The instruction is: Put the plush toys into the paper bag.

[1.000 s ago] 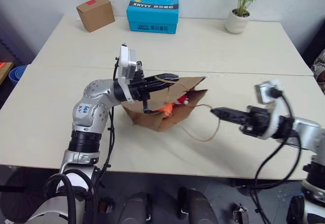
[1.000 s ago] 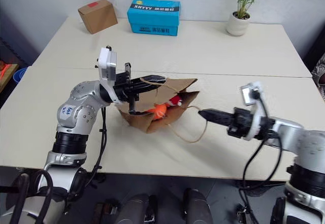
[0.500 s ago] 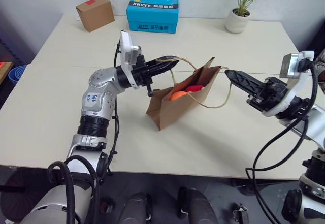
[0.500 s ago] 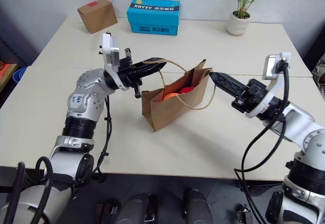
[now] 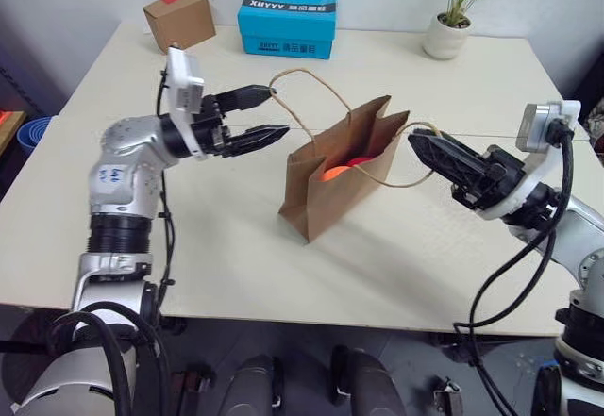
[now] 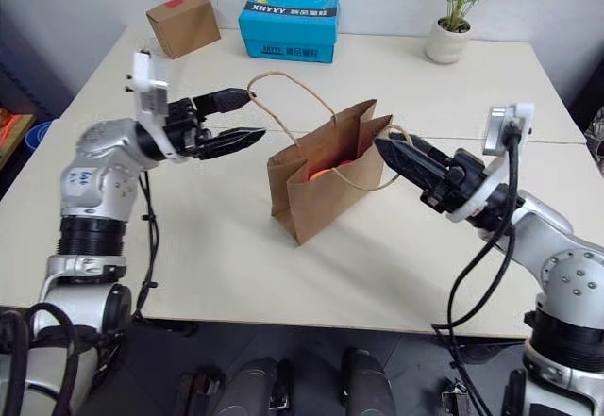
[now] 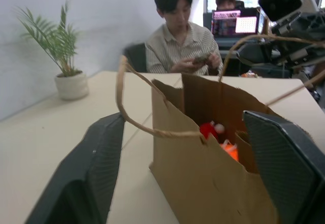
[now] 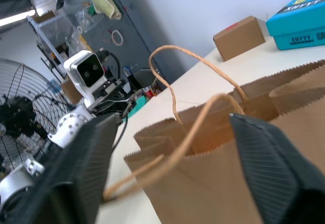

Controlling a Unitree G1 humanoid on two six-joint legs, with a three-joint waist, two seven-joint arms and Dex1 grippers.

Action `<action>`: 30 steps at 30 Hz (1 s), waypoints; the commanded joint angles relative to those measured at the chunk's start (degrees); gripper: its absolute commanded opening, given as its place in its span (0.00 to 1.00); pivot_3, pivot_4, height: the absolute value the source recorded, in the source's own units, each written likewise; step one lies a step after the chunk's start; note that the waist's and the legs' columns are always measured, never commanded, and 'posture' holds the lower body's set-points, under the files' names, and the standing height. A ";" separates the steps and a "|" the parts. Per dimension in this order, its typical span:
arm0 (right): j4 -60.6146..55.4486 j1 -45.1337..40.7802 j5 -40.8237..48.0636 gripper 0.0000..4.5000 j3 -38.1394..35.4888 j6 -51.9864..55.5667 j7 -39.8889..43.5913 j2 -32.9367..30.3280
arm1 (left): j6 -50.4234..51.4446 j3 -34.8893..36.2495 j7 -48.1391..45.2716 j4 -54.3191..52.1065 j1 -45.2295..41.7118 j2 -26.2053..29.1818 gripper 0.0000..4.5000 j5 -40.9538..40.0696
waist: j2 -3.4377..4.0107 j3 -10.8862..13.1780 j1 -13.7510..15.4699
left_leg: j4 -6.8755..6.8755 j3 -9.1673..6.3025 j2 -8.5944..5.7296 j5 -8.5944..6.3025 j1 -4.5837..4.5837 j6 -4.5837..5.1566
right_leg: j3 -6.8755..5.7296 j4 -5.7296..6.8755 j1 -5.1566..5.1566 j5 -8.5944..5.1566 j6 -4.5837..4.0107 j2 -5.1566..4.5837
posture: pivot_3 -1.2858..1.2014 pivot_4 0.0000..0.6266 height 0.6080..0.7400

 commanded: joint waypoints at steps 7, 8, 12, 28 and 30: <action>-6.17 11.69 -4.11 0.99 -11.35 -4.39 12.35 -10.00 | 10.10 3.88 4.56 -20.63 17.93 4.88 1.00 -4.60 | -0.01 0.00 0.10 | -0.04 0.03 0.04 0.00 0.01 0.00 | 0.18 -0.02 -0.03 0.00 0.00 -0.20 | 0.52 0.24 1.00; -6.57 16.01 -10.85 0.99 -11.11 -8.54 17.11 -11.46 | 11.37 4.07 6.53 -23.61 19.87 3.87 1.00 -5.62 | -0.07 0.00 0.17 | -0.03 -0.01 0.04 0.00 -0.01 0.00 | 0.24 -0.04 -0.02 0.00 0.00 -0.21 | 0.52 0.24 1.00; -2.15 31.01 -37.89 0.99 -7.42 -37.76 35.28 -11.06 | 12.30 1.61 14.17 -32.28 25.55 -1.70 1.00 -5.67 | -0.11 -0.03 1.18 | 0.03 -0.30 -0.04 0.00 0.17 0.08 | 0.24 -0.33 0.47 0.07 0.12 -0.18 | 0.52 0.24 1.00; -6.52 38.17 -44.83 1.00 -2.78 -52.91 34.71 0.45 | 4.04 -10.79 31.50 -28.07 22.26 -16.95 0.91 8.40 | -0.08 -0.04 0.37 | -0.09 -0.03 0.01 -0.15 0.98 -0.07 | 0.47 -0.42 0.93 0.08 0.07 -0.25 | 0.52 0.24 1.00; -7.92 38.34 -44.71 1.00 -2.44 -54.60 34.81 1.32 | 3.39 -11.49 31.33 -26.70 21.44 -17.21 0.80 9.26 | -0.08 -0.04 0.35 | -0.09 -0.03 0.02 -0.16 0.97 -0.07 | 0.50 -0.42 0.93 0.08 0.07 -0.25 | 0.52 0.24 1.00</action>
